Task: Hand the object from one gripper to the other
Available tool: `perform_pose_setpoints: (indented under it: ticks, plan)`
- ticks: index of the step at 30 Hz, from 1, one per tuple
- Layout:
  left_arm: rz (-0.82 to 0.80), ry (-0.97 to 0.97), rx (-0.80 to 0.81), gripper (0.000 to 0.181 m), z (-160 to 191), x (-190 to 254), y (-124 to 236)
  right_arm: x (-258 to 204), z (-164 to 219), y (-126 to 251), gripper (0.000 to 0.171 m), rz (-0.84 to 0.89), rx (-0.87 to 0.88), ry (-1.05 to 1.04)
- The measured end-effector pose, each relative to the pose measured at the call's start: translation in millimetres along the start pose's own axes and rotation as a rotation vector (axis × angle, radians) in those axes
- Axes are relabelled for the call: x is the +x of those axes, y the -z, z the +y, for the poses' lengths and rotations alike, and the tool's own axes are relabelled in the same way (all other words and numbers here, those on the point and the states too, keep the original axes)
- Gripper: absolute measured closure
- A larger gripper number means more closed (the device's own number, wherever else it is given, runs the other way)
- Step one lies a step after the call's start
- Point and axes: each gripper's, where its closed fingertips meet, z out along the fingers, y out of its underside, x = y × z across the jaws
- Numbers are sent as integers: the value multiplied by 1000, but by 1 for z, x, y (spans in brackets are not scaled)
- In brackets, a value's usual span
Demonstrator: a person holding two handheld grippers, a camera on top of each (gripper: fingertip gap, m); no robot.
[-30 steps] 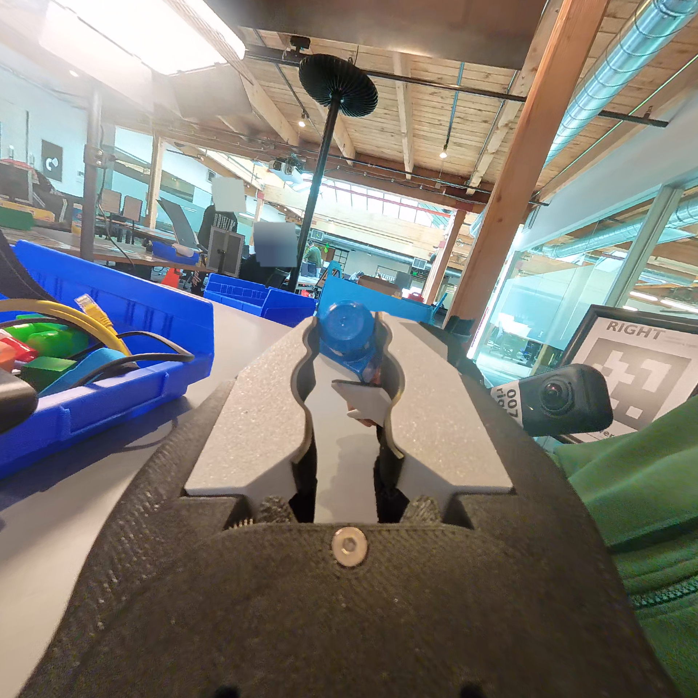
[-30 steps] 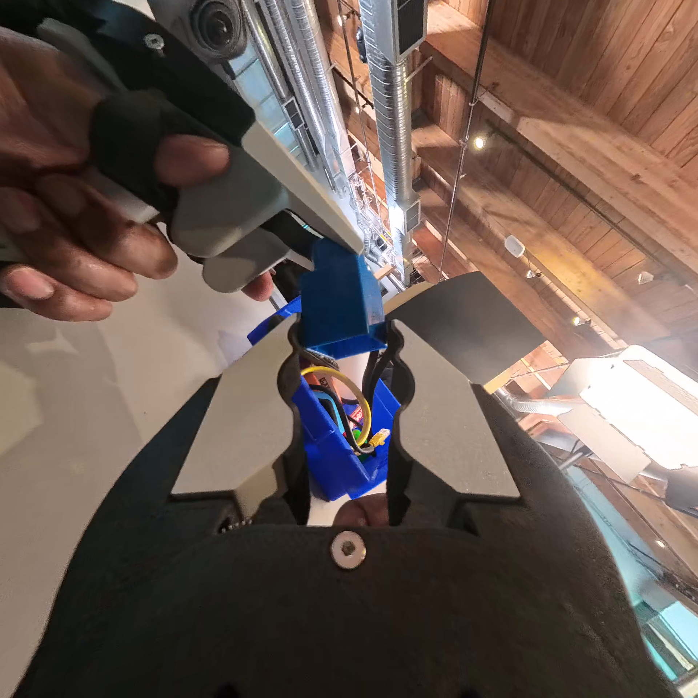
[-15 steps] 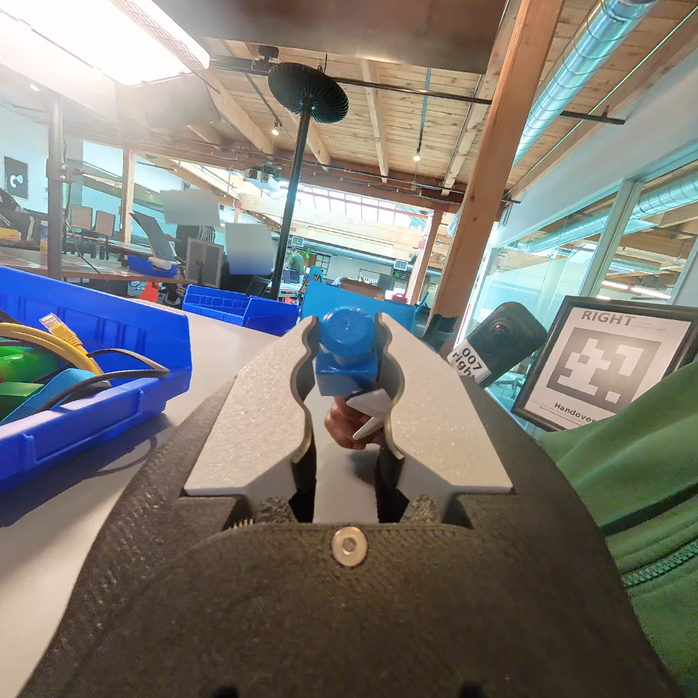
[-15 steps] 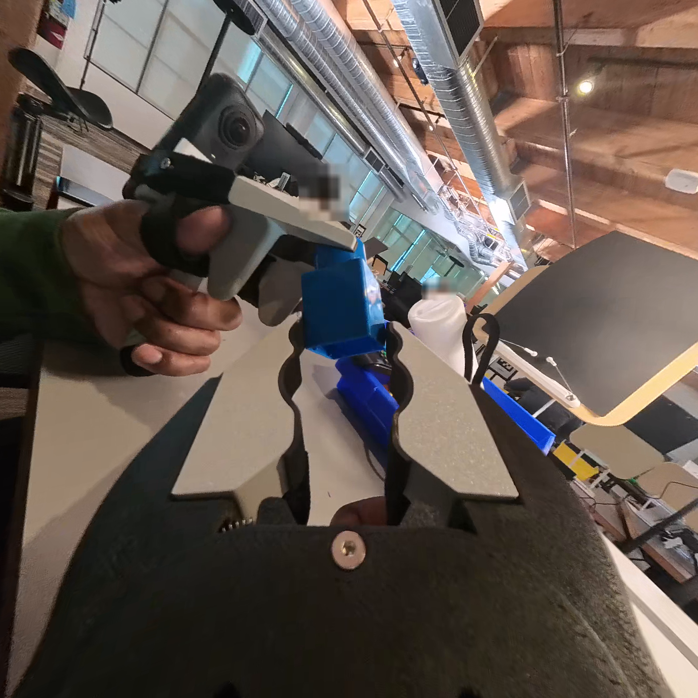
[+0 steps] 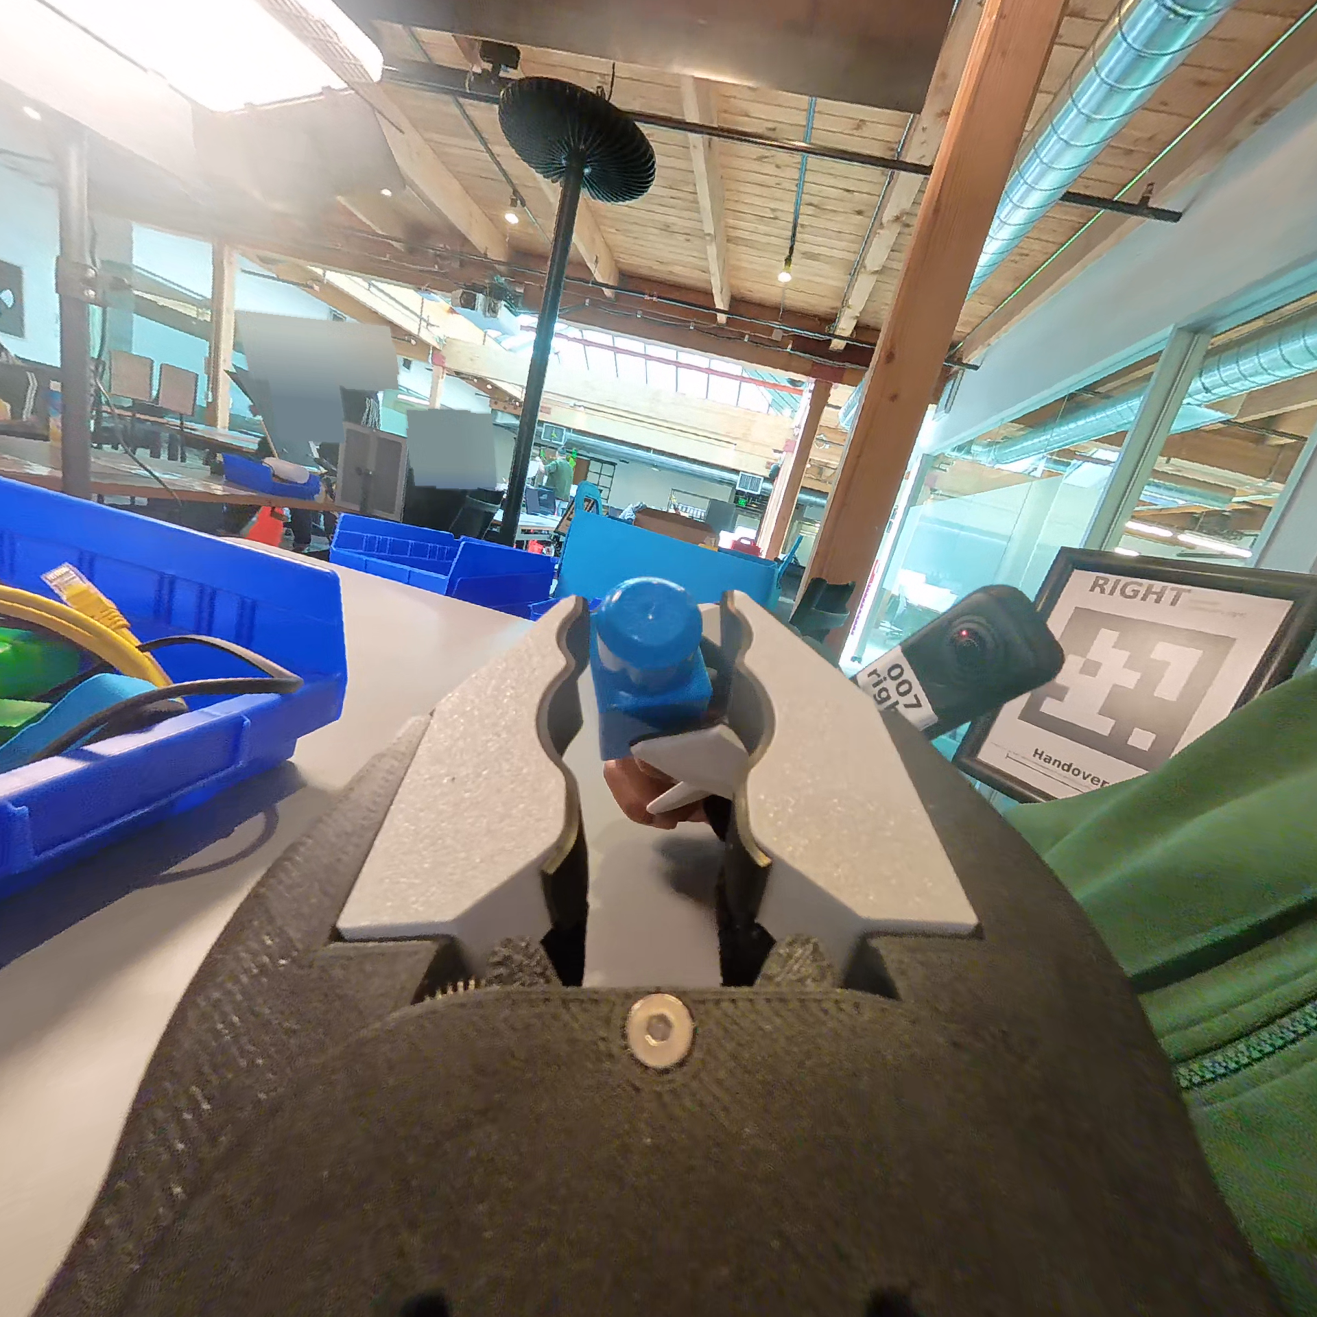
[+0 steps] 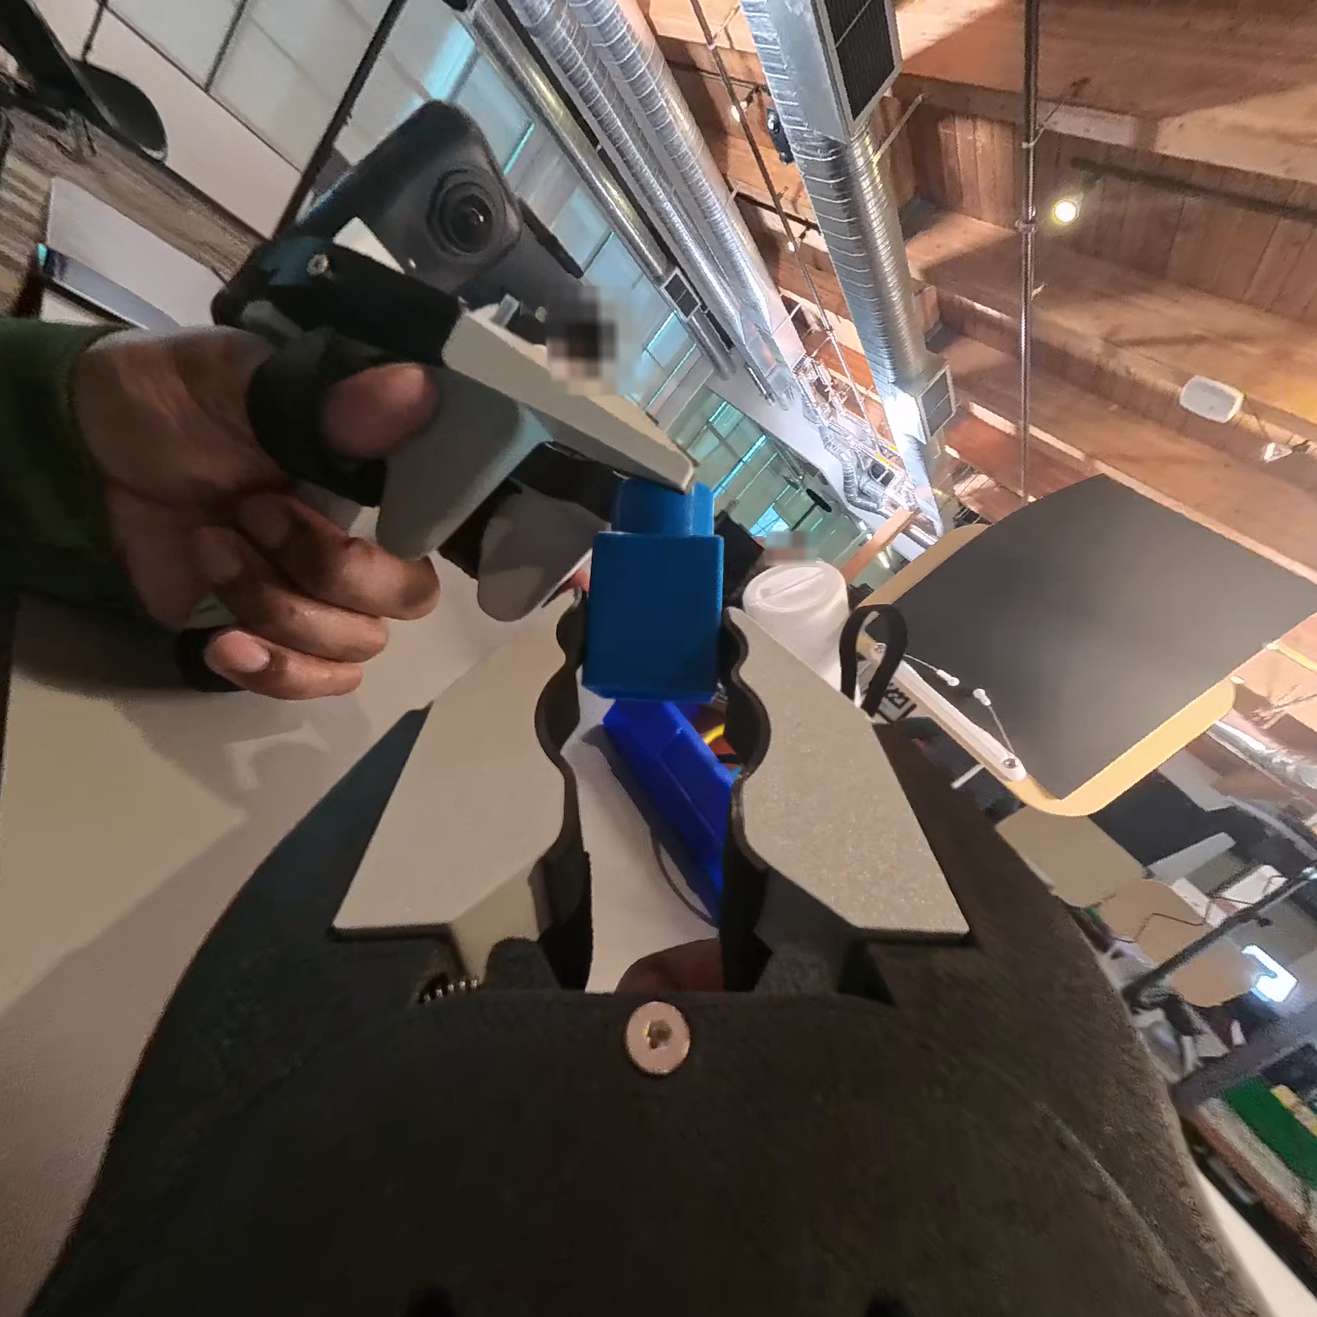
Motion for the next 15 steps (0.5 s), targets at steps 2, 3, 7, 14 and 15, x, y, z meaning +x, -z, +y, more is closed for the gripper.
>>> perform_pose_setpoints:
  ticks: [2,3,7,14,15]
  plan:
    - [4,-10,-7,145,1,1,-1,0,0,1,134,-20,6,-43]
    - [1,-19,-8,149,1,1,0,-1,-1,1,134,-35,13,-66]
    - [-11,-46,-20,151,2,0,1,-1,-3,2,134,-64,31,-141]
    - [8,3,22,151,-5,0,3,-1,0,0,133,-32,7,-72]
    - [10,7,20,151,-5,0,3,-1,1,0,134,-33,5,-67]
